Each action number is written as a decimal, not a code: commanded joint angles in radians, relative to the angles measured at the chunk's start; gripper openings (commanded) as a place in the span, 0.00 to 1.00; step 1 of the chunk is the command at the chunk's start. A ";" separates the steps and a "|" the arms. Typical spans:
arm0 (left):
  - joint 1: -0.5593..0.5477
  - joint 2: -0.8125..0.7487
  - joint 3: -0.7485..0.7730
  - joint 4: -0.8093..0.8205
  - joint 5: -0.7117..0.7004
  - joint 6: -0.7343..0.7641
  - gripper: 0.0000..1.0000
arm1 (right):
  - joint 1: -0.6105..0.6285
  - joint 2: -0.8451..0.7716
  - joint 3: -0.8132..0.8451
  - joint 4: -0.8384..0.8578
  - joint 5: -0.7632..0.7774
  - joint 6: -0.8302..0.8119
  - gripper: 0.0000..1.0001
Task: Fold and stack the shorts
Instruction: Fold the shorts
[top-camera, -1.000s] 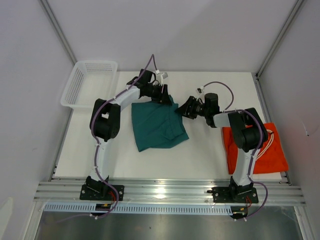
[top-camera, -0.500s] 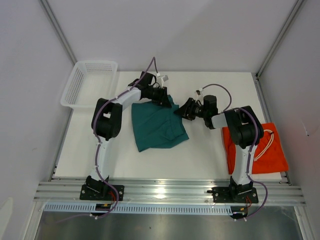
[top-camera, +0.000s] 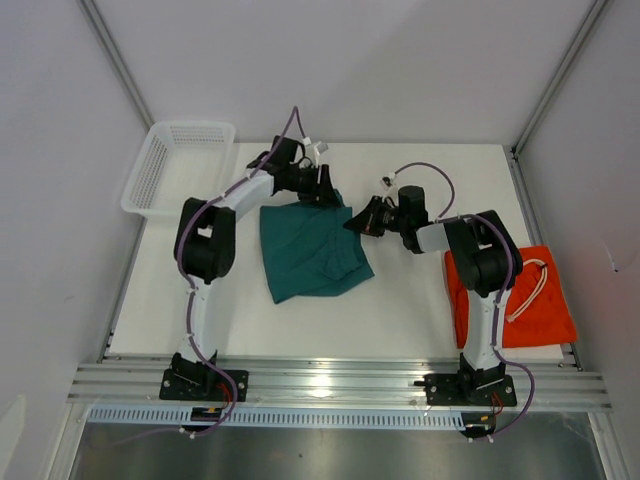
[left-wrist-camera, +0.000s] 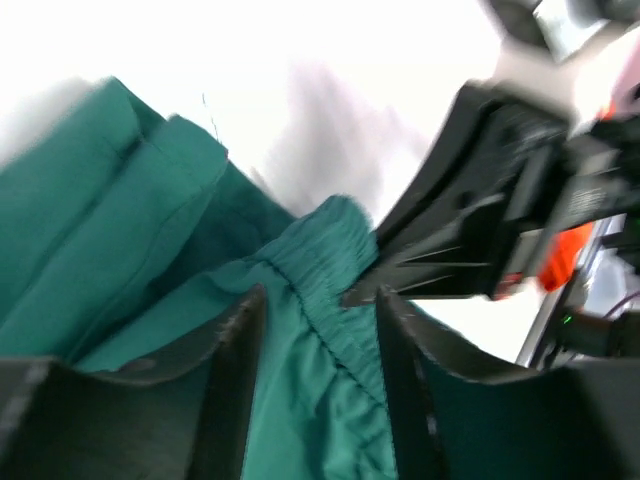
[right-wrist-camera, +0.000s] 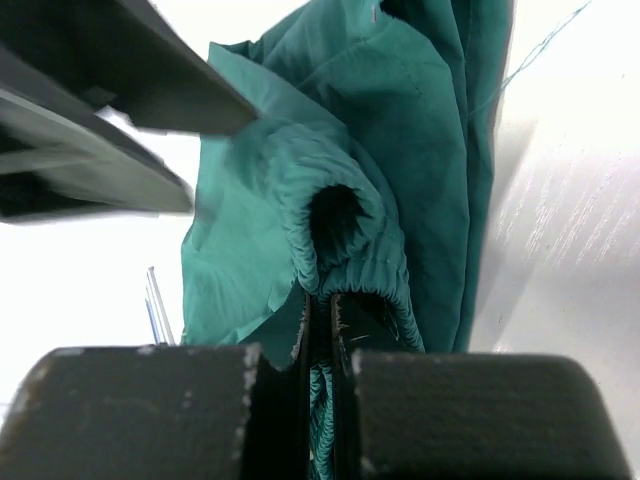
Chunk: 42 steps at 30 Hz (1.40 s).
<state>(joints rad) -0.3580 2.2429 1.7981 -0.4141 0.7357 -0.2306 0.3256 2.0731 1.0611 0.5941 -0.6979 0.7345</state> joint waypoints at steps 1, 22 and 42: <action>0.047 -0.149 0.010 0.018 -0.019 -0.094 0.52 | 0.012 -0.033 0.028 -0.010 -0.003 -0.050 0.00; 0.099 0.112 0.182 -0.195 -0.093 0.036 0.47 | 0.049 -0.087 0.074 -0.114 -0.080 -0.168 0.00; 0.083 0.201 0.202 -0.206 -0.176 0.077 0.45 | 0.115 0.068 0.332 -0.416 -0.170 -0.308 0.00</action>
<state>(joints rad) -0.2600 2.4145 1.9678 -0.6144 0.6006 -0.1913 0.4145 2.1281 1.3380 0.2314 -0.7921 0.4690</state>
